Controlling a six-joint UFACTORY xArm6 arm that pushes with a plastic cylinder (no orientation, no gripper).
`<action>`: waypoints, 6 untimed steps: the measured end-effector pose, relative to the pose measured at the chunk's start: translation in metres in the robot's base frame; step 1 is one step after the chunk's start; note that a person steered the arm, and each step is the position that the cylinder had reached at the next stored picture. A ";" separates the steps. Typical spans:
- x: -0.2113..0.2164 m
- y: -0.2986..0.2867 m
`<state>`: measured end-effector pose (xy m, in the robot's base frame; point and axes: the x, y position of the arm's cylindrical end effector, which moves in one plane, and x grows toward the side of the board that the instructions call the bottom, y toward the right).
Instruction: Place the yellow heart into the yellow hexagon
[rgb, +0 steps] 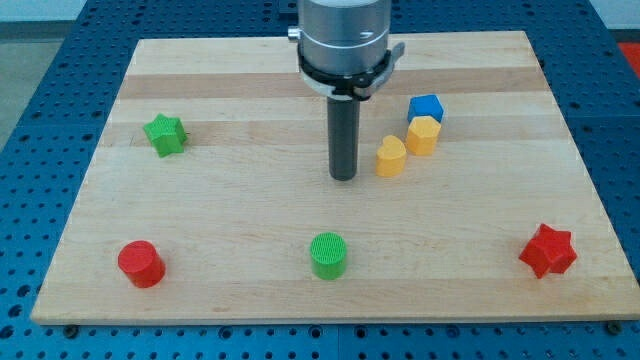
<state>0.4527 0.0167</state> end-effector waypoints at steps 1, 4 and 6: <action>0.000 0.025; 0.001 0.063; 0.001 0.078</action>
